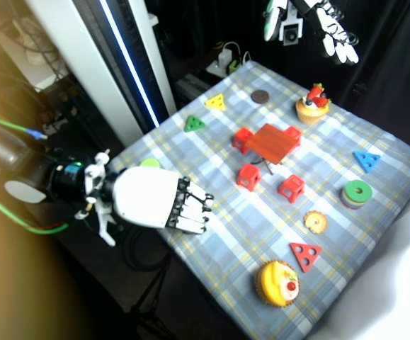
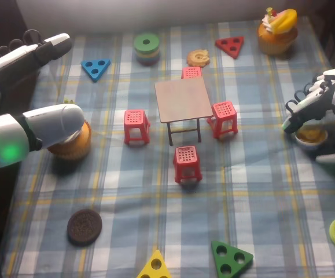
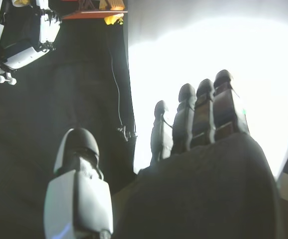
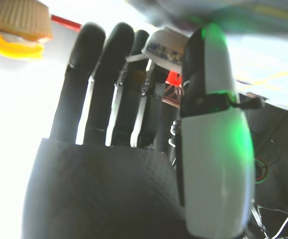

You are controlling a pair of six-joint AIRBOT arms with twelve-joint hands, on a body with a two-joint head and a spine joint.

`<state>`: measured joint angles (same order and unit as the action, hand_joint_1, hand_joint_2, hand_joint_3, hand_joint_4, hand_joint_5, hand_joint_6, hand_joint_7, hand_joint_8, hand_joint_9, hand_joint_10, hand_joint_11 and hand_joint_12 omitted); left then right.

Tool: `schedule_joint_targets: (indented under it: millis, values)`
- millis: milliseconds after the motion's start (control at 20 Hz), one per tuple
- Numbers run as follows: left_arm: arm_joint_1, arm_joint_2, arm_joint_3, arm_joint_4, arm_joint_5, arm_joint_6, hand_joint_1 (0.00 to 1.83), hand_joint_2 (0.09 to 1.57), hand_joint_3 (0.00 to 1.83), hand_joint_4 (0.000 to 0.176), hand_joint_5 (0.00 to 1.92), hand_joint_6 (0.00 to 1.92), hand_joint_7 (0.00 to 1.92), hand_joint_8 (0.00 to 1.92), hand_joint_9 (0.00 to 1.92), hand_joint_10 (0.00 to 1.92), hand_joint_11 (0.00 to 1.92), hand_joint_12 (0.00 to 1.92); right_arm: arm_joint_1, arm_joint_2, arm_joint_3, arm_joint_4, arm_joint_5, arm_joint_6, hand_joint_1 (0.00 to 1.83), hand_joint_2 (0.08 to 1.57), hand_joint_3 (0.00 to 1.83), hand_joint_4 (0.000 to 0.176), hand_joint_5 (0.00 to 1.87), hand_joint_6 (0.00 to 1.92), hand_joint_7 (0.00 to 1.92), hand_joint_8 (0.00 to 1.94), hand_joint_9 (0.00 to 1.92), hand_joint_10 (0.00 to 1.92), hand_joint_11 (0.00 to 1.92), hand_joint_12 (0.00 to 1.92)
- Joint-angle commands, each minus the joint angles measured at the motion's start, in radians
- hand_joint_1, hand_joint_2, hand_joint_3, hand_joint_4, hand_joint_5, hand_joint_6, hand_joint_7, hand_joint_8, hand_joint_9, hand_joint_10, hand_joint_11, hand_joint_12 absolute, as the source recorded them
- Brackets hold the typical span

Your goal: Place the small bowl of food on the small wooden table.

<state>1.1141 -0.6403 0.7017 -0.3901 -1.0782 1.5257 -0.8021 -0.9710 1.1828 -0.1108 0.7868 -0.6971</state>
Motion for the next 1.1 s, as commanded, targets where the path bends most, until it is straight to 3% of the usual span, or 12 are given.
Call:
schedule_joint_targets:
  millis: [0, 50, 300, 400, 500, 550, 600, 700, 750, 900, 1000, 1050]
  values:
    - [-0.012, -0.005, 0.000, 0.007, -0.124, -0.004, 0.31, 1.03, 0.00, 0.176, 0.18, 0.01, 0.15, 0.00, 0.03, 0.01, 0.03, 0.02, 0.011, 0.012, -0.003, 0.018, 0.120, -0.001, 1.04, 0.90, 0.00, 0.000, 0.84, 0.04, 0.81, 0.42, 0.68, 0.74, 0.44, 1.24]
    - [-0.012, -0.005, 0.000, 0.007, -0.125, -0.004, 0.31, 1.04, 0.01, 0.176, 0.18, 0.01, 0.14, 0.00, 0.02, 0.00, 0.02, 0.01, 0.011, 0.015, -0.003, 0.018, 0.121, -0.001, 1.04, 0.89, 0.00, 0.000, 0.83, 0.02, 0.84, 0.32, 0.72, 0.61, 0.42, 1.22]
    - [-0.012, -0.004, 0.000, 0.007, -0.126, -0.004, 0.35, 1.03, 0.00, 0.176, 0.20, 0.01, 0.15, 0.00, 0.06, 0.01, 0.06, 0.04, 0.011, 0.022, -0.002, 0.018, 0.119, -0.001, 1.05, 0.87, 0.00, 0.000, 0.81, 0.00, 0.89, 0.10, 0.71, 0.50, 0.39, 1.25]
    - [-0.012, -0.005, 0.001, 0.007, -0.126, -0.004, 0.37, 1.02, 0.00, 0.176, 0.21, 0.01, 0.16, 0.01, 0.06, 0.01, 0.07, 0.05, 0.012, 0.021, 0.003, 0.018, 0.109, -0.001, 1.10, 0.89, 0.00, 0.000, 0.85, 0.01, 0.95, 0.11, 0.72, 0.62, 0.40, 1.33]
    - [-0.012, -0.005, 0.001, 0.007, -0.125, -0.004, 0.37, 1.02, 0.00, 0.176, 0.20, 0.00, 0.15, 0.00, 0.07, 0.01, 0.08, 0.05, 0.013, 0.019, 0.006, 0.015, 0.097, -0.001, 1.08, 0.91, 0.00, 0.000, 0.91, 0.01, 0.97, 0.16, 0.63, 0.96, 0.41, 1.44]
    - [-0.012, -0.005, 0.001, 0.007, -0.125, -0.004, 0.35, 1.03, 0.00, 0.176, 0.17, 0.00, 0.15, 0.00, 0.06, 0.01, 0.08, 0.06, 0.014, 0.017, 0.006, 0.012, 0.092, -0.001, 1.08, 0.91, 0.00, 0.000, 0.90, 0.00, 0.93, 0.32, 0.61, 1.08, 0.42, 1.50]
    - [-0.012, -0.006, 0.001, 0.007, -0.125, -0.004, 0.35, 1.03, 0.00, 0.176, 0.19, 0.01, 0.17, 0.01, 0.08, 0.01, 0.08, 0.06, 0.016, 0.016, 0.007, 0.010, 0.090, -0.001, 1.09, 0.92, 0.00, 0.000, 0.92, 0.00, 0.84, 0.61, 0.61, 1.21, 0.44, 1.56]
    - [-0.012, -0.006, 0.001, 0.006, -0.125, -0.004, 0.37, 1.02, 0.00, 0.176, 0.21, 0.01, 0.17, 0.01, 0.08, 0.01, 0.08, 0.07, 0.020, 0.013, 0.008, 0.004, 0.085, -0.001, 1.09, 0.91, 0.00, 0.000, 0.97, 0.01, 0.74, 0.93, 0.58, 1.31, 0.40, 1.63]
    - [-0.012, -0.006, 0.001, 0.006, -0.125, -0.004, 0.35, 1.03, 0.00, 0.176, 0.19, 0.00, 0.17, 0.01, 0.07, 0.00, 0.08, 0.07, 0.023, 0.012, 0.008, 0.001, 0.085, -0.001, 1.10, 0.92, 0.00, 0.000, 1.01, 0.02, 0.78, 0.98, 0.64, 1.33, 0.49, 1.62]
    - [-0.012, -0.006, 0.002, 0.005, -0.125, -0.004, 0.33, 1.04, 0.01, 0.176, 0.15, 0.00, 0.14, 0.00, 0.03, 0.00, 0.03, 0.06, 0.031, 0.008, 0.007, -0.009, 0.081, -0.001, 1.05, 0.93, 0.00, 0.000, 1.01, 0.02, 0.78, 0.99, 0.67, 1.31, 0.51, 1.61]
    - [-0.012, -0.007, 0.002, 0.005, -0.125, -0.004, 0.34, 1.04, 0.00, 0.176, 0.17, 0.01, 0.17, 0.01, 0.05, 0.01, 0.03, 0.07, 0.032, 0.007, 0.007, -0.012, 0.081, -0.001, 1.06, 0.90, 0.00, 0.000, 0.83, 0.00, 0.82, 0.92, 0.70, 1.28, 0.52, 1.65]
    - [-0.012, -0.007, 0.002, 0.004, -0.125, -0.004, 0.37, 1.03, 0.00, 0.176, 0.17, 0.01, 0.16, 0.00, 0.05, 0.00, 0.03, 0.08, 0.033, 0.007, 0.007, -0.012, 0.080, -0.001, 0.98, 0.90, 0.00, 0.000, 0.93, 0.04, 0.81, 0.92, 0.69, 1.27, 0.52, 1.62]
